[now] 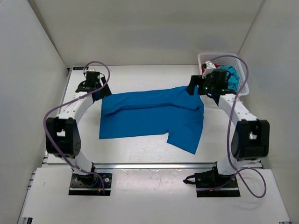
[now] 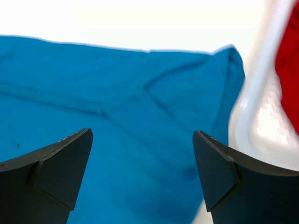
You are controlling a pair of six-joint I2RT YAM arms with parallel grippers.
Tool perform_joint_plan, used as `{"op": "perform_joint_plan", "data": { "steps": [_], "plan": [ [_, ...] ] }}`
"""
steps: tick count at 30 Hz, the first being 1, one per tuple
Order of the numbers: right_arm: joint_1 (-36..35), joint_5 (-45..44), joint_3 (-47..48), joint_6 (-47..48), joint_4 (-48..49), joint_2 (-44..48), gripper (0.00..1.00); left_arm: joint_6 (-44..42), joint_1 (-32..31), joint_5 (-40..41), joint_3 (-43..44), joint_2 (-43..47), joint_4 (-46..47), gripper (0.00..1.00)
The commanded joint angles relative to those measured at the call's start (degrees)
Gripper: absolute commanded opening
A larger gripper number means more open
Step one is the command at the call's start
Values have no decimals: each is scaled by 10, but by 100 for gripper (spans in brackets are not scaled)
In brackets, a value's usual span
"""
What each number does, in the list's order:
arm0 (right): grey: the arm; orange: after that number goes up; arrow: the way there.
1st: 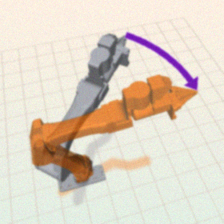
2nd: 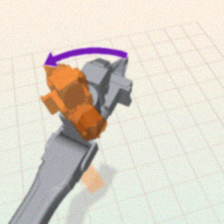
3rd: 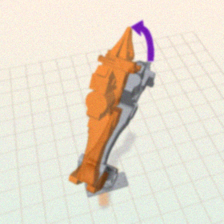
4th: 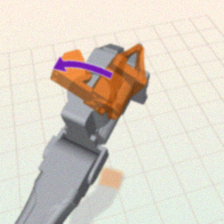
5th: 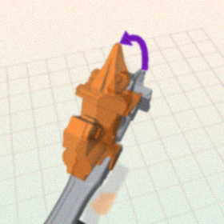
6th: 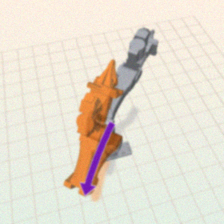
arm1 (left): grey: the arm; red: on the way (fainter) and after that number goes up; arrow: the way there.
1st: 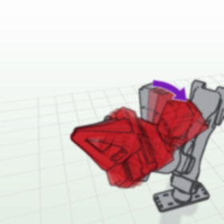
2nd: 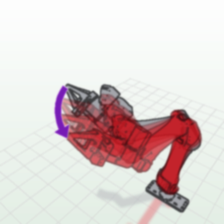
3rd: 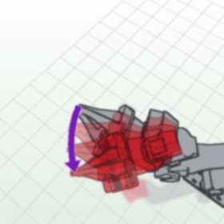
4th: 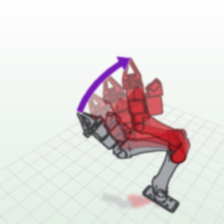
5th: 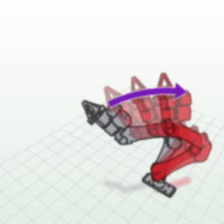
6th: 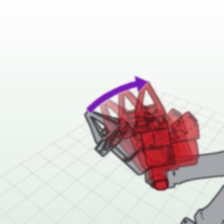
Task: Fold and stack the t-shirts
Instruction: Fold the flattened tshirt in 1/3 of the way
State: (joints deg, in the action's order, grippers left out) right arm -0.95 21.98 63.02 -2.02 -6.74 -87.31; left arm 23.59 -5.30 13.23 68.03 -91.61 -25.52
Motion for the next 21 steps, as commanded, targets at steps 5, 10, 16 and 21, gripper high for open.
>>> {"op": "perform_joint_plan", "data": {
  "steps": [5, 10, 16, 21],
  "plan": [
    [-50, -132, 174, -22, -49, -157, 79, 21, -44, -90, 105, -121, -20, 65],
    [-58, -139, 200, -54, -36, -223, 72, 31, -45, -106, 50, -143, 1, 60],
    [-78, -167, 234, -57, -43, -271, 72, 34, -44, -107, 6, -160, 10, 60],
    [-65, -140, 223, -97, -46, -289, 71, 33, -33, -93, 19, -190, 5, 61]
  ]
}}
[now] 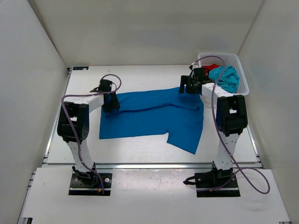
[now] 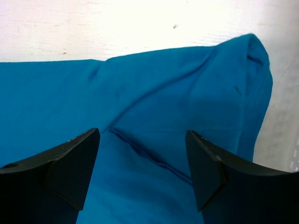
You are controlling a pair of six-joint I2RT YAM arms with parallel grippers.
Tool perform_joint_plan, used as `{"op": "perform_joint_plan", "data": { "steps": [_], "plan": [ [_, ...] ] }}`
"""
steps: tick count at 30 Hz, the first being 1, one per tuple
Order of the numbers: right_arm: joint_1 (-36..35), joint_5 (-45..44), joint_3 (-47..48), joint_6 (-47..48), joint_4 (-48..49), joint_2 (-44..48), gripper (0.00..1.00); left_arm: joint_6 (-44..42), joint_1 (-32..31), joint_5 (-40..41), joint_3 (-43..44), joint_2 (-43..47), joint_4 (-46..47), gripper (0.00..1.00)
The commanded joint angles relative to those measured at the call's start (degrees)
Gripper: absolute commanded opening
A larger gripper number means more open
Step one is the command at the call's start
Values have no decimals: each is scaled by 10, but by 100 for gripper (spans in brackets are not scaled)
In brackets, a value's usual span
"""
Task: Fold and stack the t-shirts
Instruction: Fold the flattened tshirt in 1/3 of the way
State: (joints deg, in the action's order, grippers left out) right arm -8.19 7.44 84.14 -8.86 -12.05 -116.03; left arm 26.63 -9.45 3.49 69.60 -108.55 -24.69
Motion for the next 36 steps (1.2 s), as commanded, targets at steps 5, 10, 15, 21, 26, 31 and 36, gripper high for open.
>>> {"op": "perform_joint_plan", "data": {
  "steps": [5, 10, 15, 21, 26, 31, 36],
  "plan": [
    [14, 31, 35, -31, 2, -38, 73, -4, 25, -5, 50, -61, -14, 62],
    [33, 71, 123, -44, -32, -95, 73, -7, 34, -16, 183, -140, -75, 62],
    [45, 119, 236, -46, -60, -175, 74, -11, 39, -45, 360, -244, -135, 65],
    [35, 165, 354, -4, -94, -174, 74, -33, 36, -36, 474, -245, -201, 82],
    [30, 199, 392, 31, -159, -115, 76, -60, 41, 19, 390, -108, -193, 90],
    [7, 151, 232, 65, -204, 39, 76, -47, 85, 2, 202, 41, -166, 98],
    [-54, 6, -30, 71, -170, 241, 79, -38, 103, 58, 28, 163, -162, 99]
  ]
}}
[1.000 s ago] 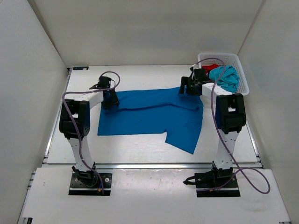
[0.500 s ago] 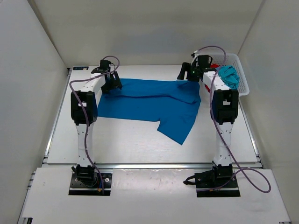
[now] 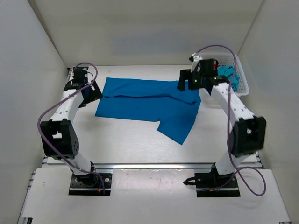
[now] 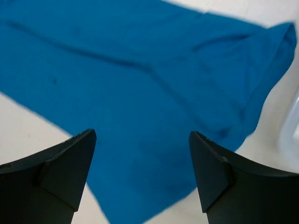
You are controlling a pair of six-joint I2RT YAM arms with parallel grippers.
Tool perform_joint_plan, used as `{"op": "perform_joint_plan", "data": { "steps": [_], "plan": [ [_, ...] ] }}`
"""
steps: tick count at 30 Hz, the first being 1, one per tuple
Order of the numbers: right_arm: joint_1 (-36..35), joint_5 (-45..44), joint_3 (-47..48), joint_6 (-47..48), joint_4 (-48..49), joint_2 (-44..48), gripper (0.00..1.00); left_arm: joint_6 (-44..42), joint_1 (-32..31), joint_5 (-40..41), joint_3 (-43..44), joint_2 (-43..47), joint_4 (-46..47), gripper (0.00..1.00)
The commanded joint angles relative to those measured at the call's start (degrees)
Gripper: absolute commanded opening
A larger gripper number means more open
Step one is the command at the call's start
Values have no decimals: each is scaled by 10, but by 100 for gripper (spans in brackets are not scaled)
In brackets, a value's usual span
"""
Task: Fold and stack the t-shirts
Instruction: Fold the flattened tshirt in 1/3 of the way, then grap the side of the flattened tshirt closest away from the robot with both arms
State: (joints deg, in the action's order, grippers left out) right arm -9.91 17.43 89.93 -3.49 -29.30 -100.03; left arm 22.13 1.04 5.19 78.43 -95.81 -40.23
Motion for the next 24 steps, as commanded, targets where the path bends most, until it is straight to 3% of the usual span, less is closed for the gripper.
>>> {"op": "perform_joint_plan", "data": {
  "steps": [1, 4, 7, 12, 17, 20, 24],
  "plan": [
    [-68, -112, -139, 11, 10, 117, 78, 13, -2, 60, -91, 49, -19, 99],
    [-132, -173, -236, -46, 19, 185, 75, 58, 3, 35, -160, 73, -24, 99],
    [-139, -162, -343, -76, 48, 243, 70, 90, 20, 34, -222, 93, 4, 92],
    [-230, -207, -481, -25, 103, 341, 72, 123, 19, 69, -207, 57, 45, 82],
    [-250, -204, -541, -7, 121, 376, 71, 129, 16, 66, -193, 33, 75, 81],
    [-298, -260, -542, 19, 106, 344, 71, 129, 24, 65, -196, 18, 92, 78],
    [-304, -278, -545, 30, 109, 305, 70, 128, 18, 64, -197, 4, 114, 77]
  ]
}}
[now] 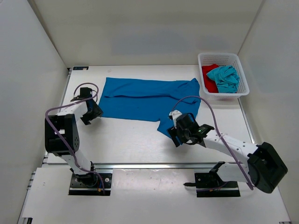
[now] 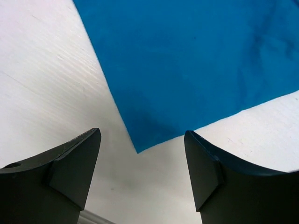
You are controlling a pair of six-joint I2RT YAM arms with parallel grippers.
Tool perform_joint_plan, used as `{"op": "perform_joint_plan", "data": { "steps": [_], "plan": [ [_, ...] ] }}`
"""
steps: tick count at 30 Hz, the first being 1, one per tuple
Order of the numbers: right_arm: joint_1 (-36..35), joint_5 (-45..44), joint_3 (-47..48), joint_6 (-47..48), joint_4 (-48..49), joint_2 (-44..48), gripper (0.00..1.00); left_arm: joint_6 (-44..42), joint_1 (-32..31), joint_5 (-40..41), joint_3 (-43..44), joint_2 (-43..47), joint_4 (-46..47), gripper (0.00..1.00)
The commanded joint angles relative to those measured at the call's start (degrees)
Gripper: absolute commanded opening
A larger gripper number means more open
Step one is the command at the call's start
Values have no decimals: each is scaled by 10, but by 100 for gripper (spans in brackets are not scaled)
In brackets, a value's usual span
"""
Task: Fold and stack the t-shirts
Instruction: Grap the side of the flattened tshirt closest away from the robot with both arms
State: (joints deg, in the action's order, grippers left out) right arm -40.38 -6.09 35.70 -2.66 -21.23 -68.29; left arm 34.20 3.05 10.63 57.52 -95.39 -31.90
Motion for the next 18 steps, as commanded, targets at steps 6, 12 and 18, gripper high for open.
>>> {"op": "perform_joint_plan", "data": {
  "steps": [6, 12, 18],
  "plan": [
    [21, -19, -24, 22, 63, -16, 67, 11, -6, 1, 28, -37, 41, 62],
    [13, 12, -19, 1, 37, -38, 63, 8, -18, -12, 12, -45, 56, 21],
    [37, 56, -50, -50, 45, -39, 57, 0, -18, -17, -8, -52, 64, 0]
  ]
}}
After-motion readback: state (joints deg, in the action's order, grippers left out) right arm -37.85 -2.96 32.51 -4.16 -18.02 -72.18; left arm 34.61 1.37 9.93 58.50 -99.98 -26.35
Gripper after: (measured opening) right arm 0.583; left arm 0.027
